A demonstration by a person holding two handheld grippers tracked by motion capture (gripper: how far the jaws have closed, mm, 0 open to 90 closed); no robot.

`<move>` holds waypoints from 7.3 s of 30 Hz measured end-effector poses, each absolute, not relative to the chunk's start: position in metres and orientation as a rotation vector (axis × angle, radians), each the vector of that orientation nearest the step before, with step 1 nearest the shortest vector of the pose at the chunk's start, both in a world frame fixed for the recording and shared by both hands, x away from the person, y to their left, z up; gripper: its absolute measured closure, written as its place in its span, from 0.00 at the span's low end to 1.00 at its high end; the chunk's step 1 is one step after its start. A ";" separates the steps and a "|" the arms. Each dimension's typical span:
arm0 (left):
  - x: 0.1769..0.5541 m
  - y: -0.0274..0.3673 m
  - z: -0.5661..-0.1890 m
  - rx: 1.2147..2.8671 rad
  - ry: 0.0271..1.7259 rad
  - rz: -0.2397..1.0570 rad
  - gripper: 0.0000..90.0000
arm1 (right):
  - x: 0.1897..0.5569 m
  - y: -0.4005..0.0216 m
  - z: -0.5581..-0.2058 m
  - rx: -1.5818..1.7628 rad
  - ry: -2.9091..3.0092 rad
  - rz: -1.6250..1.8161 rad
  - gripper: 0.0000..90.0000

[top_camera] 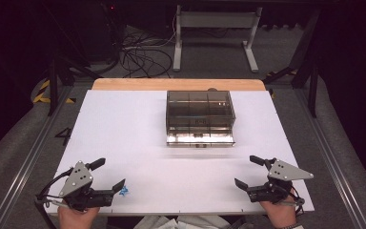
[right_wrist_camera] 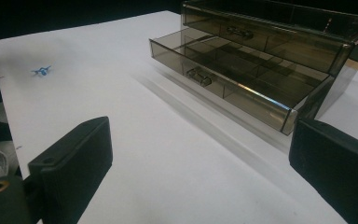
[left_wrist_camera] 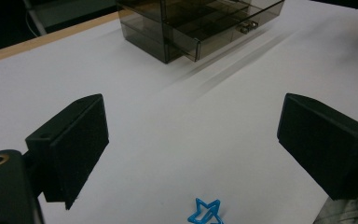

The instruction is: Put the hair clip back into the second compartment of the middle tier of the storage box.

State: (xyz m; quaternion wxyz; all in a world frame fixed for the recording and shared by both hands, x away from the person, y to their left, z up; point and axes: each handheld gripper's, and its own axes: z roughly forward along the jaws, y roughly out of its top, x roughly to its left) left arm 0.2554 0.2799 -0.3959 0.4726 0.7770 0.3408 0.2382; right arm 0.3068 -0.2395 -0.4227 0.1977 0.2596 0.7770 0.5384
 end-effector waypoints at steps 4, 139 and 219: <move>0.260 0.279 -0.392 1.945 0.845 0.553 0.10 | 0.308 -0.239 -0.423 0.724 2.180 1.507 0.08; 0.295 0.252 -0.427 2.492 0.774 0.269 0.79 | 0.310 -0.233 -0.429 0.702 2.231 1.490 0.08; 0.294 0.262 -0.371 1.803 0.673 0.442 0.79 | 0.312 -0.233 -0.430 0.708 2.240 1.488 0.08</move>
